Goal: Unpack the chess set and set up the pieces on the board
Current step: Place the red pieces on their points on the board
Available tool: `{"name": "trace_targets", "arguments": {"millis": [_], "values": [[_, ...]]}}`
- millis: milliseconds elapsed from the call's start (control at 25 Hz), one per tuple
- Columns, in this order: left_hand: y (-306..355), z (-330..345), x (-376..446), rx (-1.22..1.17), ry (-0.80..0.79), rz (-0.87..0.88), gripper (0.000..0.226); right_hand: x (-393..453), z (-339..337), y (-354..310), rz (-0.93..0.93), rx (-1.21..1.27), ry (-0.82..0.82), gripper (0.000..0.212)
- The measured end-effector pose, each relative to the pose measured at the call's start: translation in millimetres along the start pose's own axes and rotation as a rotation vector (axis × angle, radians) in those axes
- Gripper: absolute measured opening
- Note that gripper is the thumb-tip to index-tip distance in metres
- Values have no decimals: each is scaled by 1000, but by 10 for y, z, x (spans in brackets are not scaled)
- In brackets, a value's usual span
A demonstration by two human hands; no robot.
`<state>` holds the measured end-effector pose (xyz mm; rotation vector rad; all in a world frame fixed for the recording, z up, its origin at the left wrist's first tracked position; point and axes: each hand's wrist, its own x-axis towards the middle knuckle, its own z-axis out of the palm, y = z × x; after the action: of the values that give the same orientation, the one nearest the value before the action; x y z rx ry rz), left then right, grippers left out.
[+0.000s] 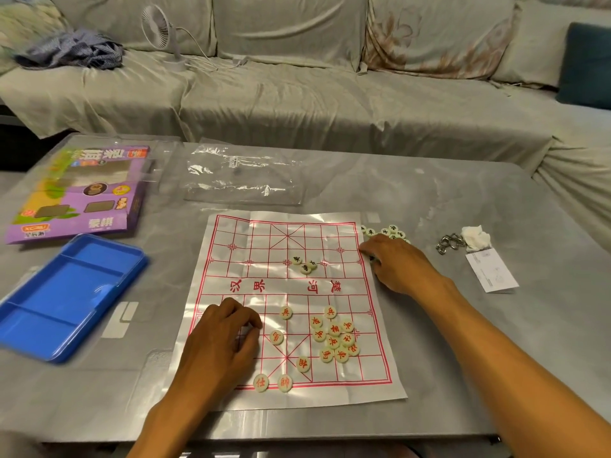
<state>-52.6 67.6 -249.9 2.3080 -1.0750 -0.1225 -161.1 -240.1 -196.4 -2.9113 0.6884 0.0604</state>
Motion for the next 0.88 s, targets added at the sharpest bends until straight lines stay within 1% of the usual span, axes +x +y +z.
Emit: {"name": "trace_targets", "arguments": {"millis": [80, 200, 280, 360, 440, 520, 640, 800, 880], "values": [[-2, 11, 0, -3, -1, -2, 40, 60, -36, 0, 28, 16, -8, 29], [-1, 7, 15, -3, 21, -4, 38, 103, -54, 45, 84, 28, -17, 31], [6, 2, 21, -2, 18, -3, 38, 122, -104, 49, 96, 76, -66, 35], [6, 0, 17, 2, 20, 3, 37, 138, -144, 32, 77, 122, -119, 46], [3, -1, 11, 5, 26, -1, 36, 149, -138, 1, 66, 112, -122, 48], [10, 3, 11, 13, 15, -9, 35, 148, -67, 0, 105, 94, -39, 38], [20, 5, 15, 20, -3, -29, 24, 138, 19, 12, 153, 127, 75, 22], [14, 8, 9, 35, 4, -28, 20, 117, -3, 66, 222, 162, 79, 16], [13, 12, 6, 36, -5, -25, 20, 96, -47, 116, 255, 172, 53, 17]]}}
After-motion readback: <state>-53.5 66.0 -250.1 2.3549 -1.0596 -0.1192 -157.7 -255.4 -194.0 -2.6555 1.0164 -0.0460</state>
